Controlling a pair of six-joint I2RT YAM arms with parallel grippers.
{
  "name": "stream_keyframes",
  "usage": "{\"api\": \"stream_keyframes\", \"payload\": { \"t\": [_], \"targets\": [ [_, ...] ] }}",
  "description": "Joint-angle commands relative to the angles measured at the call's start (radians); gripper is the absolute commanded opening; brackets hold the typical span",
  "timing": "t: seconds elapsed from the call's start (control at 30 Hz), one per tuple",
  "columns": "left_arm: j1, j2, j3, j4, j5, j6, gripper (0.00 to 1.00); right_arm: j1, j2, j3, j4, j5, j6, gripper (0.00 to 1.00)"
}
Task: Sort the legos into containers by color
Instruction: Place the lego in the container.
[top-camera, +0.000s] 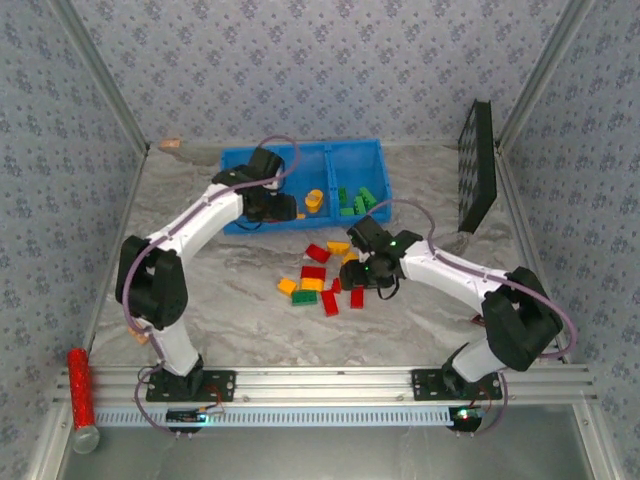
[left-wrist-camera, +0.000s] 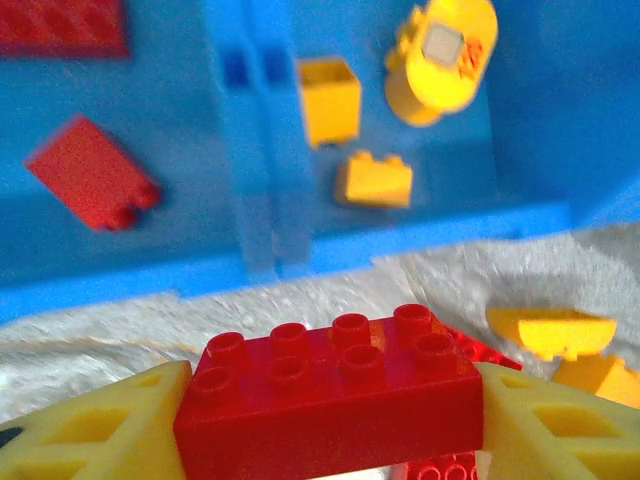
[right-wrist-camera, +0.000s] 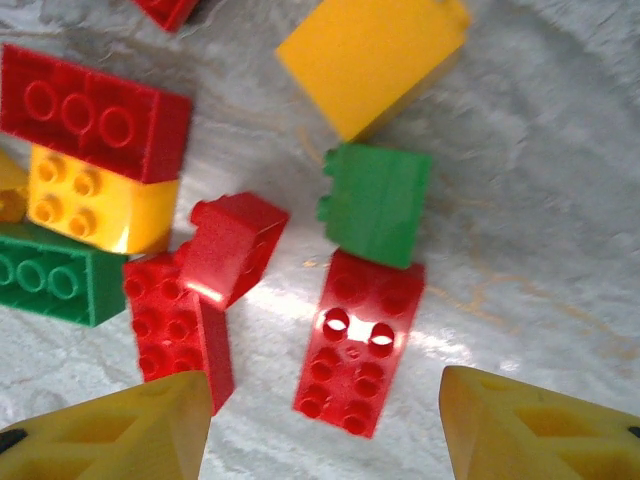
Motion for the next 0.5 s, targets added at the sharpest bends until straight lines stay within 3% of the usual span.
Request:
{"api": "stream_keyframes", "payload": {
  "t": [0.0, 0.47],
  "targets": [
    [0.049, -0.01, 0.052, -0.007, -0.012, 0.033, 0.63, 0.035, 0.0, -0.017, 0.014, 0.009, 0.107, 0.63],
    [0.187, 0.169, 0.134, 0.124, -0.085, 0.042, 0.62, 0.058, 0.075, 0.02, -0.057, 0.052, 0.083, 0.64]
  ]
}}
